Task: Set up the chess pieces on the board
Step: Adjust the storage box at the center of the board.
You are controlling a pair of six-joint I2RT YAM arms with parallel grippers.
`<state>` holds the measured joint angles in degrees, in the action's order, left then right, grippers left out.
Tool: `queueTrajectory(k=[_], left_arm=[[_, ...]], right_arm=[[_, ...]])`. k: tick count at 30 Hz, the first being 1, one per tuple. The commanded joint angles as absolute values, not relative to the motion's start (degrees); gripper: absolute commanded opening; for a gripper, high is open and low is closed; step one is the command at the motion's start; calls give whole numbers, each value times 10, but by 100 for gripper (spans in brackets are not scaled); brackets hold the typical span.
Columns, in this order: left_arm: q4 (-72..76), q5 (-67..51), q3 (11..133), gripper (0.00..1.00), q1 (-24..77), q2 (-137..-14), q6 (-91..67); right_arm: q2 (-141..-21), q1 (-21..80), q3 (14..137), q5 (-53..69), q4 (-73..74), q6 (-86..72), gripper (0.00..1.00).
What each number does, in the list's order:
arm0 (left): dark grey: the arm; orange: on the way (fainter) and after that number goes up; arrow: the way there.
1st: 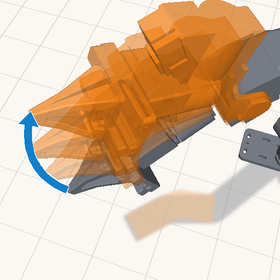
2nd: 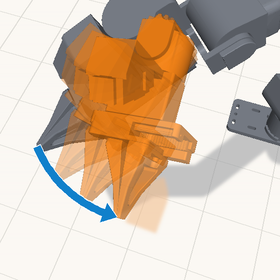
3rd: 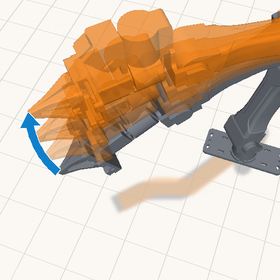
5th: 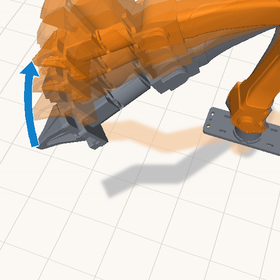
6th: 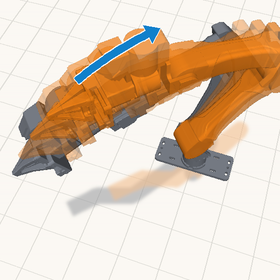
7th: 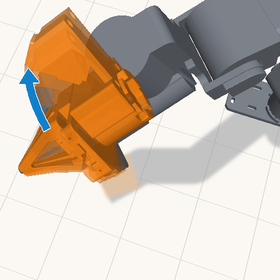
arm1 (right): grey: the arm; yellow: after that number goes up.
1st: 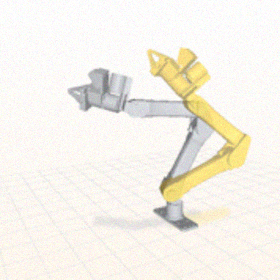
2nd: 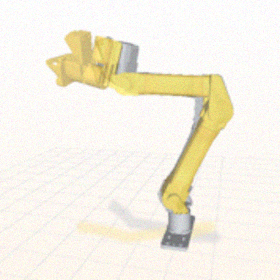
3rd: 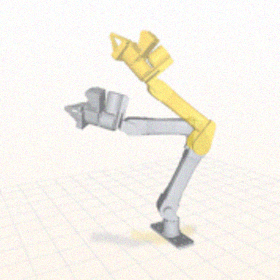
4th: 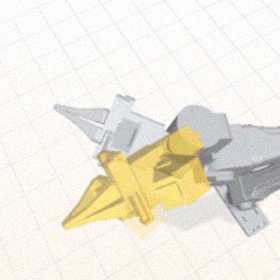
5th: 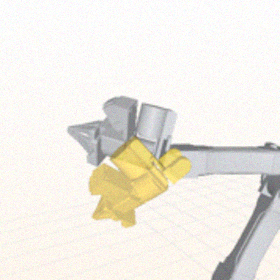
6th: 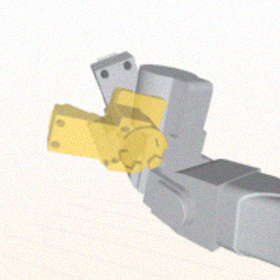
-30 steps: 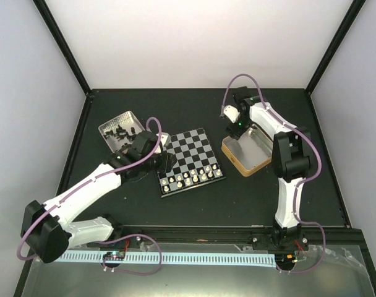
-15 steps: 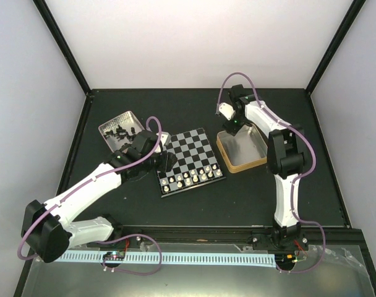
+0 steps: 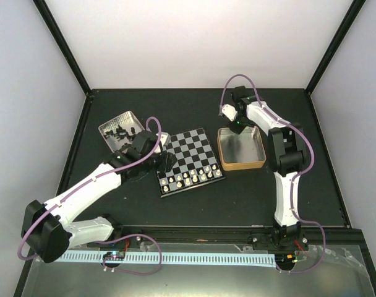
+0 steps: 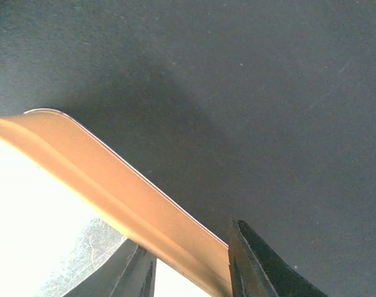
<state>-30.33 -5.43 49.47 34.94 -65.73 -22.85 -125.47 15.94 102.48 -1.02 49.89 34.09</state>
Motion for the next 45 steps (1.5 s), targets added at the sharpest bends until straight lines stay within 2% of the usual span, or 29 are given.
queueTrajectory(k=[1,5,12,20,28,35,45], left_arm=[[-295,-64,490,54,345,-649,-229],[-291,-65,488,54,344,-649,-231],[-285,-71,485,54,344,-651,-231],[-278,-81,485,53,343,-656,-227],[-273,-91,486,53,343,-664,-223],[-274,-95,487,53,342,-662,-221],[-277,-97,491,53,340,-662,-216]], right_arm=[[-1239,153,996,-57,470,331,31],[-1222,141,967,-82,453,313,29],[-1196,109,931,-118,428,228,16],[-1141,74,850,-140,386,107,16],[-1087,62,797,-193,386,-86,13],[-1062,62,738,-223,396,-170,12],[-999,62,631,-173,366,-298,1]])
